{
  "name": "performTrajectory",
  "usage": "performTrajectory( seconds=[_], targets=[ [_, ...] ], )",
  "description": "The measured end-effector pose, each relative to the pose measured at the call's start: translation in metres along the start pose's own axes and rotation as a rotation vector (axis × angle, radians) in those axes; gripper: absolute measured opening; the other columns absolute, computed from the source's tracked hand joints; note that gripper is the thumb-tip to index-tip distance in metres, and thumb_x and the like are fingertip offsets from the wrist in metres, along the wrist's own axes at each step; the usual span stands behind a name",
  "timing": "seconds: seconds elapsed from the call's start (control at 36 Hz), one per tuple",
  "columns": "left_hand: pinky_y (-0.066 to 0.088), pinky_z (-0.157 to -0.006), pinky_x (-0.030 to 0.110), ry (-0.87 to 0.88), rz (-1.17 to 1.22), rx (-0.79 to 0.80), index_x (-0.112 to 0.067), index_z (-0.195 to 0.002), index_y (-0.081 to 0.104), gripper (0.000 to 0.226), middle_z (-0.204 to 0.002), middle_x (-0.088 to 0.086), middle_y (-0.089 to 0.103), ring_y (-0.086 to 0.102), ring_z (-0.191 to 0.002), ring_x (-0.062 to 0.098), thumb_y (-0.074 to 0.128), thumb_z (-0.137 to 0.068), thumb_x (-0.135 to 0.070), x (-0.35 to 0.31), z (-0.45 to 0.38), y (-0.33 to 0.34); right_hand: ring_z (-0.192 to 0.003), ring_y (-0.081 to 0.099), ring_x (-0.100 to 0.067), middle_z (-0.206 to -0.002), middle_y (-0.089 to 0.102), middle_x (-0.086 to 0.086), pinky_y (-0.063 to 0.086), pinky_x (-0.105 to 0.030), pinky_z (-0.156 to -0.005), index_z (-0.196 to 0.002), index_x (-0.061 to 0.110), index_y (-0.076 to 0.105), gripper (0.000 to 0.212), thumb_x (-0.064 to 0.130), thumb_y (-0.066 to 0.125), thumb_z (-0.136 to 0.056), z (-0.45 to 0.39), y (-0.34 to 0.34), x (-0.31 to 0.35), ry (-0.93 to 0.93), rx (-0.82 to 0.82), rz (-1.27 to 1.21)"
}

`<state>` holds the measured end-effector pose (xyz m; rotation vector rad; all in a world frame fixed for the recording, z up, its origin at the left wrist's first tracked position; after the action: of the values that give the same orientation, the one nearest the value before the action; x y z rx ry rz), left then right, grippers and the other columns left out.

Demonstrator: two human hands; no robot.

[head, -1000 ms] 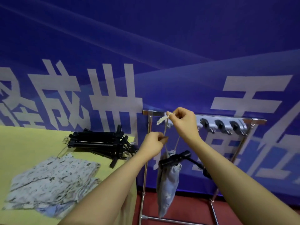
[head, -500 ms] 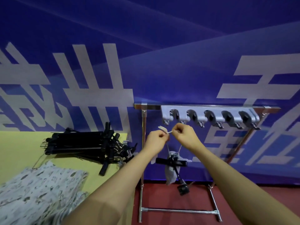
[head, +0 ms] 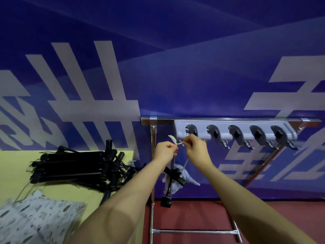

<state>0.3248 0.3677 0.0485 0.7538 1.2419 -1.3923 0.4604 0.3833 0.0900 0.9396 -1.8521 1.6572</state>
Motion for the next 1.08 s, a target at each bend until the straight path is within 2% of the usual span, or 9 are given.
performTrajectory(
  seconds=[0.08,0.17,0.22,0.33,0.47,0.67,0.81,0.89,1.08],
  targets=[
    [0.055,-0.074,0.034,-0.037,-0.055,0.015,-0.015,-0.061,0.061,0.030,-0.069,0.007,0.062,0.057,-0.063,0.017,0.057,-0.090,-0.007,0.010,-0.002,0.005,-0.077,0.056,-0.038,-0.082,0.062,-0.017,0.045,-0.046,-0.062,-0.085,0.005,0.051,0.009,0.003,0.048,-0.093,0.004,0.004,-0.009,0.043,0.016,-0.005],
    [0.054,-0.088,0.047,-0.056,-0.101,-0.002,-0.004,-0.071,0.069,0.018,-0.077,0.017,0.062,0.058,-0.076,0.023,0.061,-0.087,-0.005,0.014,-0.001,0.007,-0.073,0.055,-0.038,-0.078,0.059,-0.013,0.046,-0.048,-0.062,-0.084,0.012,0.048,0.012,0.007,0.051,-0.094,0.005,0.005,-0.009,0.054,0.049,0.012],
    [0.053,-0.089,0.043,-0.031,-0.159,-0.021,0.000,-0.087,0.072,0.014,-0.086,0.017,0.067,0.059,-0.081,0.022,0.062,-0.088,-0.009,0.011,0.001,0.009,-0.074,0.055,-0.035,-0.079,0.058,-0.009,0.043,-0.045,-0.060,-0.084,0.014,0.047,0.011,0.011,0.050,-0.095,0.004,0.006,-0.011,0.064,0.074,0.027],
    [0.049,-0.083,0.033,0.021,-0.295,-0.059,-0.006,-0.103,0.070,0.020,-0.103,0.014,0.071,0.064,-0.097,0.028,0.057,-0.091,-0.015,0.003,0.009,0.007,-0.076,0.053,-0.024,-0.084,0.057,-0.001,0.036,-0.033,-0.057,-0.088,0.016,0.050,0.007,0.018,0.051,-0.095,0.006,0.003,-0.014,0.063,0.090,0.047],
    [0.048,-0.078,0.035,0.012,-0.423,-0.130,-0.008,-0.102,0.065,0.021,-0.103,0.017,0.067,0.060,-0.098,0.035,0.047,-0.091,-0.012,0.009,0.027,-0.004,-0.078,0.055,-0.020,-0.087,0.059,0.001,0.038,-0.030,-0.059,-0.095,0.013,0.055,0.010,0.022,0.050,-0.095,0.019,0.006,-0.017,0.042,0.134,0.043],
    [0.047,-0.076,0.027,-0.001,-0.413,-0.180,-0.010,-0.097,0.064,0.017,-0.096,0.011,0.068,0.063,-0.091,0.026,0.048,-0.090,-0.011,0.025,0.055,-0.031,-0.067,0.051,-0.021,-0.073,0.055,0.001,0.033,-0.029,-0.051,-0.090,0.017,0.052,0.009,0.021,0.047,-0.096,0.042,0.026,-0.002,-0.019,0.217,0.000],
    [0.047,-0.075,0.028,-0.012,-0.388,-0.232,-0.008,-0.094,0.064,0.016,-0.091,0.015,0.068,0.063,-0.088,0.028,0.048,-0.091,-0.009,0.034,0.077,-0.068,-0.072,0.058,-0.023,-0.077,0.060,-0.002,0.047,-0.037,-0.062,-0.094,0.014,0.056,0.012,0.021,0.045,-0.095,0.056,0.057,0.025,-0.053,0.324,0.002],
    [0.042,-0.070,0.024,-0.028,-0.393,-0.261,-0.010,-0.095,0.064,0.015,-0.084,0.006,0.063,0.059,-0.080,0.022,0.049,-0.092,-0.012,0.042,0.089,-0.091,-0.078,0.062,-0.027,-0.081,0.063,-0.005,0.053,-0.044,-0.071,-0.093,0.016,0.057,0.011,0.021,0.046,-0.093,0.061,0.077,0.042,-0.083,0.367,0.005],
    [0.047,-0.081,0.028,-0.086,-0.395,-0.369,-0.011,-0.101,0.065,0.017,-0.101,0.009,0.069,0.063,-0.097,0.026,0.051,-0.093,-0.017,0.073,0.124,-0.171,-0.079,0.061,-0.027,-0.077,0.060,-0.004,0.052,-0.043,-0.071,-0.085,0.019,0.055,0.011,0.020,0.048,-0.093,0.087,0.142,0.101,-0.182,0.469,0.009]
  ],
)
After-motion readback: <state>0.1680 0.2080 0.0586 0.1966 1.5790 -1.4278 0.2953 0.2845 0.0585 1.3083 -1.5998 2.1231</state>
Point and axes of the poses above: each hand's wrist, its own z-axis away from the middle knuckle, its own y-axis out of the palm, x = y × z, the point moved 10 cm from there along -z, towards the middle knuckle
